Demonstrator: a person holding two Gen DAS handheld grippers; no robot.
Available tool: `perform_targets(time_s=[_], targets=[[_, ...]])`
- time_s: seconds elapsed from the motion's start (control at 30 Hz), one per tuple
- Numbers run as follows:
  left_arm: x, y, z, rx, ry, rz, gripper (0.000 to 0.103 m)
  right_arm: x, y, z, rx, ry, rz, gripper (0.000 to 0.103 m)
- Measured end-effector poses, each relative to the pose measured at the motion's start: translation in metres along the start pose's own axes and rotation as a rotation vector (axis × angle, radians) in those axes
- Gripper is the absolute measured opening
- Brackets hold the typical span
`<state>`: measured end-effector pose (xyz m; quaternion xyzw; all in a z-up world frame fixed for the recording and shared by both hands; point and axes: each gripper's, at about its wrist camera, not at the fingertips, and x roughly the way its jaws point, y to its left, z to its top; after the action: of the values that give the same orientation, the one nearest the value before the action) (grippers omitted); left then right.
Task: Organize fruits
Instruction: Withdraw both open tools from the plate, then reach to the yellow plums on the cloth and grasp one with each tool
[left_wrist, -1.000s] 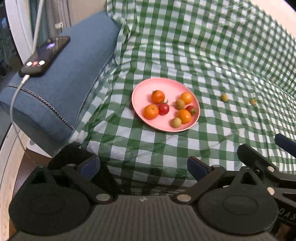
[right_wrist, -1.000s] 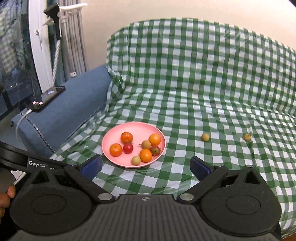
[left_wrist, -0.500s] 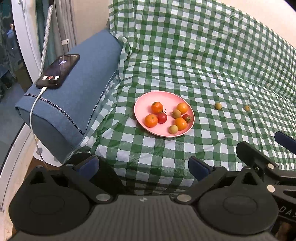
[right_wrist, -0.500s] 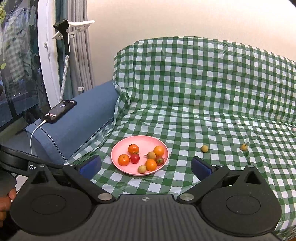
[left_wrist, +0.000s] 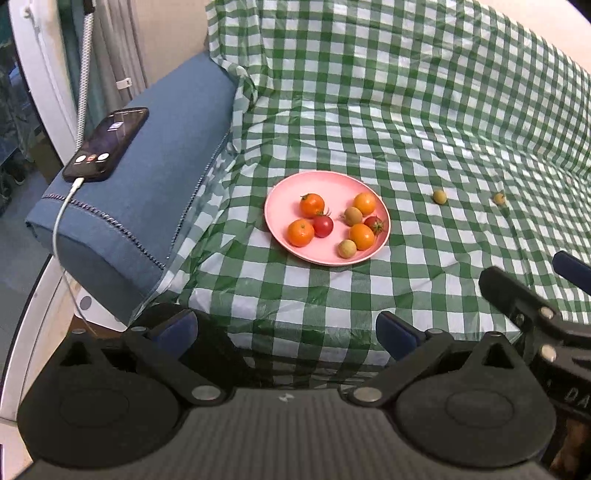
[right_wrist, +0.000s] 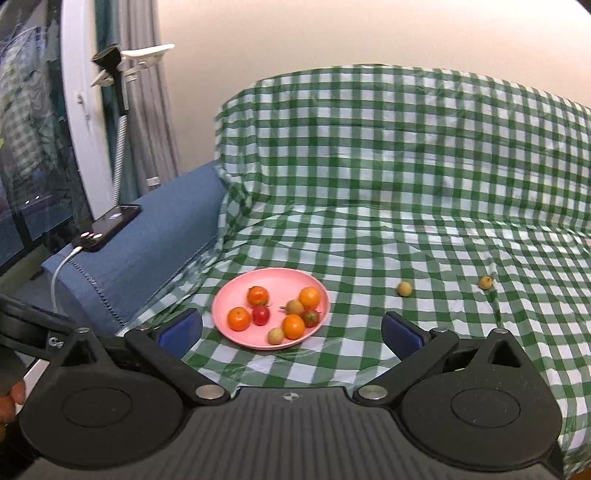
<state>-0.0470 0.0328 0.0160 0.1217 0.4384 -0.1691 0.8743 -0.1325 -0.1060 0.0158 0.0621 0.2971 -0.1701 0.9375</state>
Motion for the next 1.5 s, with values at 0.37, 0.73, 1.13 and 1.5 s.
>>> perform_targets(time_s=[0.37, 0.73, 1.13, 1.5], targets=[[0.073, -0.08, 0.062, 0.049, 0.137, -0.074, 0.103, 0.045, -0.11, -0.014, 0.259, 0.013, -0.249, 0.102], [0.22, -0.22, 0.162, 0.152, 0.158, -0.135, 0.103, 0.168, -0.252, 0.008, 0.35, -0.017, -0.498, 0.102], [0.335, -0.257, 0.194, 0.164, 0.235, -0.164, 0.103, 0.297, -0.314, 0.013, 0.224, -0.002, -0.364, 0.089], [0.326, -0.252, 0.189, 0.185, 0.145, -0.259, 0.014, 0.331, -0.317, 0.001, 0.165, 0.115, -0.466, 0.028]])
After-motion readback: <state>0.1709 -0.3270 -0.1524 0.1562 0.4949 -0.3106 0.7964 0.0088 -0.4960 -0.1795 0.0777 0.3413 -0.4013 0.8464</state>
